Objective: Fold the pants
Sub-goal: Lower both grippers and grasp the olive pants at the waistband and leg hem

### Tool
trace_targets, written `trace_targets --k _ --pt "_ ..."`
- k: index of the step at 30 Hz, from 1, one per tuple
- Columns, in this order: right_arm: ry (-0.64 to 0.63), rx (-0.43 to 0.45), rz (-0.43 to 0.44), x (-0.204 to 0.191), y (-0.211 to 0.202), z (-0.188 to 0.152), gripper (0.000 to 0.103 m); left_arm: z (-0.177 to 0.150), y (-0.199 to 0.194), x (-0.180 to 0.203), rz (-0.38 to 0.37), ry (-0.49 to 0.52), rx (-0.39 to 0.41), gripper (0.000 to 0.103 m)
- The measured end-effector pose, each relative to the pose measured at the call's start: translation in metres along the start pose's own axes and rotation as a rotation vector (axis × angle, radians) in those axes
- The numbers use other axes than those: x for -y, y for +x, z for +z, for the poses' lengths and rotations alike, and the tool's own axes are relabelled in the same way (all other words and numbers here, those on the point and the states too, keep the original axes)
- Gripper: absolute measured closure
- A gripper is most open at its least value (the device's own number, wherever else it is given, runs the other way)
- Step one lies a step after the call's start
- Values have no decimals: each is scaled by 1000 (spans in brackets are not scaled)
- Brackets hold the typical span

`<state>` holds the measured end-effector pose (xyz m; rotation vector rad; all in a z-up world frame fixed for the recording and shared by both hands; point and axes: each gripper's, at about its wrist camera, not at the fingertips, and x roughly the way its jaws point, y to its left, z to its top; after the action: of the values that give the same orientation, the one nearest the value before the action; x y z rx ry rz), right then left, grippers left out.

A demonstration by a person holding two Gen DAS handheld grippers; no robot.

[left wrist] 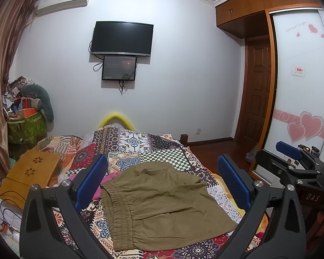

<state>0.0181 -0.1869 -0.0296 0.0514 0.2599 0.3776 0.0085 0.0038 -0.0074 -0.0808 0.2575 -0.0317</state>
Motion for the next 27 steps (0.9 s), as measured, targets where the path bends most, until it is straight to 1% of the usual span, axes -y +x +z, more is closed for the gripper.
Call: trace_targets --k 4,6,7,10,13,14,18,19,21,23,25,27 --pt "-15 -11 -39 2 5 -3 0 -4 11 -7 -9 -11 -21 0" --pt "-35 -18 -85 4 9 -7 0 -9 22 -15 0 -20 -51 0" --pt "-48 -30 -117 7 13 -11 0 -11 28 -19 7 -27 -66 0" --pt "-68 -89 -172 20 29 -21 0 -20 49 -39 31 -56 -125 0" --pt "-73 -147 -203 34 44 -31 0 -31 72 -56 67 -62 -186 0" --pt "-73 -167 -212 39 50 -35 0 -35 82 -63 91 -55 -212 0" --pt "-77 -244 -216 54 68 -48 0 -53 111 -86 149 -37 -288 2" --pt "-74 -258 -214 58 73 -50 0 -58 119 -92 155 -38 -309 3" --pt "-61 -287 -211 67 82 -56 0 -68 134 -103 168 -41 -354 10" --pt "-47 -320 -202 77 93 -63 2 -78 151 -114 172 -56 -402 13" --pt "-36 -363 -199 85 110 -70 11 -89 166 -124 173 -66 -445 16" --pt "-27 -405 -194 93 121 -78 13 -98 180 -128 177 -60 -482 19"
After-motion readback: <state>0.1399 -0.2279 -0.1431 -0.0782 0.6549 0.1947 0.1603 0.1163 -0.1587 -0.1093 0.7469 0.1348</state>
